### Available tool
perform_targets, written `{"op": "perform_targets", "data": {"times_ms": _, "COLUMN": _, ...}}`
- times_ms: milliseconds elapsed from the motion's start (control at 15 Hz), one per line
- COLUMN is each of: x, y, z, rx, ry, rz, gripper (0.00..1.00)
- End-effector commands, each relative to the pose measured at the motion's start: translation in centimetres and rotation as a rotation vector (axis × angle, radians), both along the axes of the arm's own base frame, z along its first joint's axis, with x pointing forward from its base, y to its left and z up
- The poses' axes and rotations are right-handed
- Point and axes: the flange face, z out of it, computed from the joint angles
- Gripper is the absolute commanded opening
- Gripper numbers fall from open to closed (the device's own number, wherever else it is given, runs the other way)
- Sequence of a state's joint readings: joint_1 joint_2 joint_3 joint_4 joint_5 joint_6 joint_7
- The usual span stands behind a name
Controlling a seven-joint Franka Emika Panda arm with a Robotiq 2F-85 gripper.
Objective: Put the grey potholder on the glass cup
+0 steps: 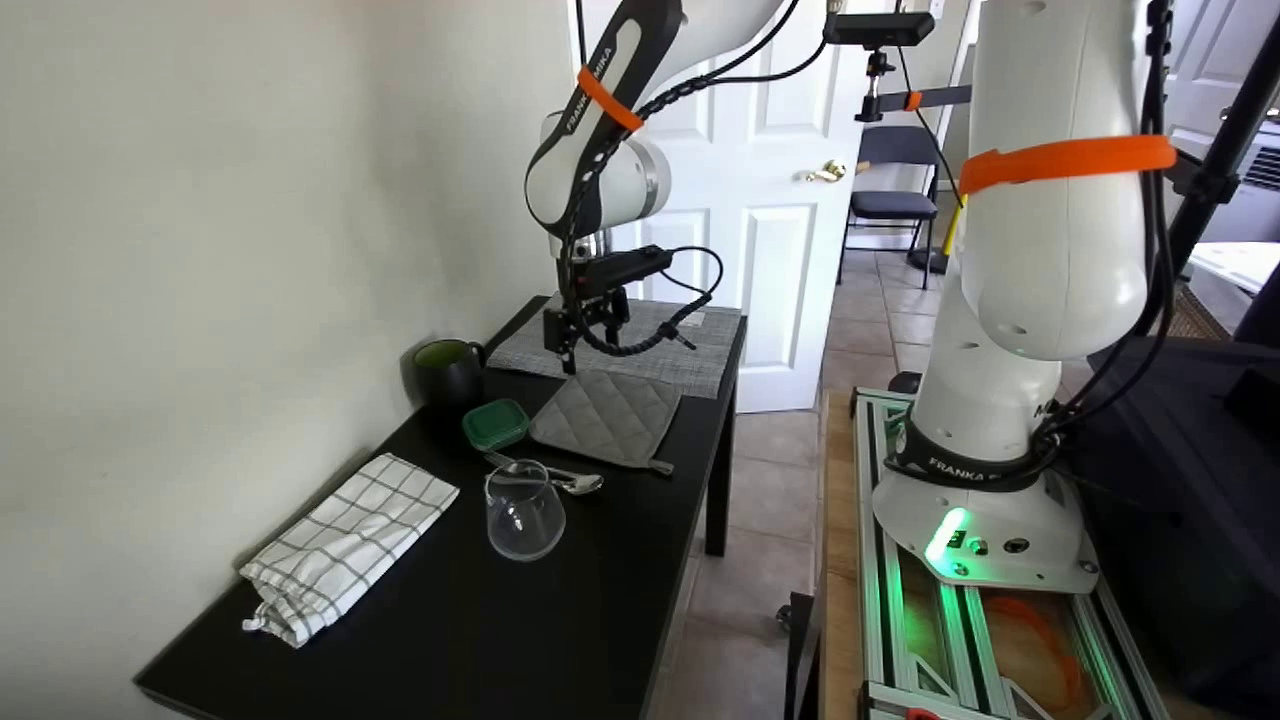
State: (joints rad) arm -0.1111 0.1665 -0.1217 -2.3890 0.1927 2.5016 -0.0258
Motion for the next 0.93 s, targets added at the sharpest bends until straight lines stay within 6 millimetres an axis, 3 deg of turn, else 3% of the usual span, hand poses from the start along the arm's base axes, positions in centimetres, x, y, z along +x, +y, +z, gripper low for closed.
{"op": "perform_targets", "data": {"times_ms": 0, "x": -0.2, "y": 0.6, "z": -2.9, "rx": -0.012, "ry": 0.002, "rz": 0.004, "gripper": 1.00}}
{"op": "perform_targets", "data": {"times_ms": 400, "x": -0.1, "y": 2.1, "z": -6.0, "rx": -0.019, "ry": 0.041, "rz": 0.046, "gripper": 1.00}}
{"op": "perform_targets", "data": {"times_ms": 867, "x": 0.2, "y": 4.1, "z": -8.2, "rx": -0.050, "ry": 0.085, "rz": 0.137, "gripper": 1.00}}
